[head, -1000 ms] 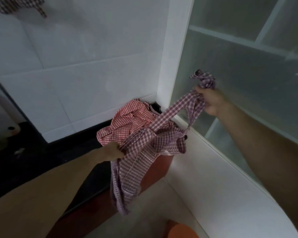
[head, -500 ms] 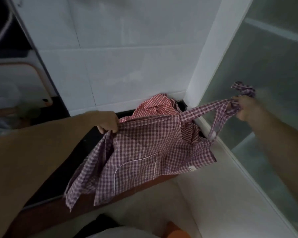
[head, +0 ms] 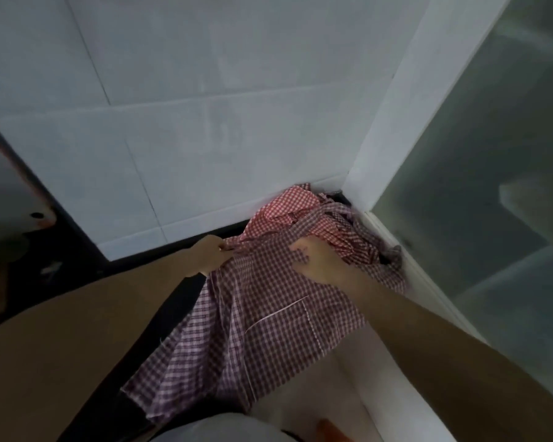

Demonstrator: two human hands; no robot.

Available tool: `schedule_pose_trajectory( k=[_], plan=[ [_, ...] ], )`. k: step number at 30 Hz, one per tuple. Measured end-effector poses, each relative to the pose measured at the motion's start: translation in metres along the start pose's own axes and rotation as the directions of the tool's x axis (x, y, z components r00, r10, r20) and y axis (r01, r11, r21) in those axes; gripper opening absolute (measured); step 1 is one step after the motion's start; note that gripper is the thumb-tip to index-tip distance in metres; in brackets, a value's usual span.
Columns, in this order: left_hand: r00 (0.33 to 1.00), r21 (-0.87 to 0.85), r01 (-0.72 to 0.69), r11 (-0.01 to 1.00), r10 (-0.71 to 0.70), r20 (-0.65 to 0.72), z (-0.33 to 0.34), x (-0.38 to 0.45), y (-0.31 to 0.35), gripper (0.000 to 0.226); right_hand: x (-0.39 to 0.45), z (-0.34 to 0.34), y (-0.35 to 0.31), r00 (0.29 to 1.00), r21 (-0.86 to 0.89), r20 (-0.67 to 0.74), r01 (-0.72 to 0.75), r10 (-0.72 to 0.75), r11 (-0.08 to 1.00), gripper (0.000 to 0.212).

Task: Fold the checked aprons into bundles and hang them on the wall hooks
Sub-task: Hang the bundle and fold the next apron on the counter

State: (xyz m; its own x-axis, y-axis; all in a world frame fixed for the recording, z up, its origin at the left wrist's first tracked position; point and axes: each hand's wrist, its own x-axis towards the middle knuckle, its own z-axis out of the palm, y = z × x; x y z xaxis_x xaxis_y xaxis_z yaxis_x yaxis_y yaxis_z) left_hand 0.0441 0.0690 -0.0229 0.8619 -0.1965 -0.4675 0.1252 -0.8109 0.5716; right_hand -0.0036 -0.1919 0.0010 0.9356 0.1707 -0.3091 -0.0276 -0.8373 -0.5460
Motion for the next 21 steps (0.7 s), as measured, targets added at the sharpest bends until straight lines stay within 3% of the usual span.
schedule_pose_trajectory(
  k=[3,8,10,13,15,18,21],
  plan=[
    [0.998,-0.106,0.061,0.992,-0.058,0.03,-0.006,0.015,-0.016,0.037,0.019,0.028,0.005,0.987,-0.122,0.132,-0.072,0.088,0.99,0.057],
    [0.951,-0.36,0.246,0.9,-0.295,-0.088,-0.026,0.038,-0.045,0.038,0.056,0.058,0.039,0.957,-0.165,0.223,-0.153,0.188,0.974,0.084],
    [0.905,-0.561,0.248,0.79,-0.396,-0.157,-0.032,0.043,-0.043,0.033,0.066,0.063,0.047,0.949,-0.135,0.252,-0.159,0.189,0.978,0.084],
    [0.863,-0.846,0.167,0.507,-0.489,-0.123,-0.032,0.055,-0.019,0.021,0.079,0.063,0.056,0.929,-0.104,0.321,-0.161,0.186,0.982,0.086],
    [0.919,-0.901,0.117,0.417,-0.39,-0.061,-0.027,0.057,0.005,0.021,0.086,0.064,0.06,0.927,-0.115,0.334,-0.139,0.17,0.984,0.086],
    [0.981,-0.894,0.04,0.445,-0.187,-0.049,-0.019,0.065,0.055,0.028,0.1,0.051,0.07,0.908,-0.097,0.391,-0.12,0.149,0.988,0.074],
    [0.984,-0.862,-0.025,0.506,-0.141,-0.111,-0.022,0.078,0.095,0.028,0.108,0.038,0.079,0.865,-0.056,0.467,-0.176,0.181,0.983,0.069]
  ],
)
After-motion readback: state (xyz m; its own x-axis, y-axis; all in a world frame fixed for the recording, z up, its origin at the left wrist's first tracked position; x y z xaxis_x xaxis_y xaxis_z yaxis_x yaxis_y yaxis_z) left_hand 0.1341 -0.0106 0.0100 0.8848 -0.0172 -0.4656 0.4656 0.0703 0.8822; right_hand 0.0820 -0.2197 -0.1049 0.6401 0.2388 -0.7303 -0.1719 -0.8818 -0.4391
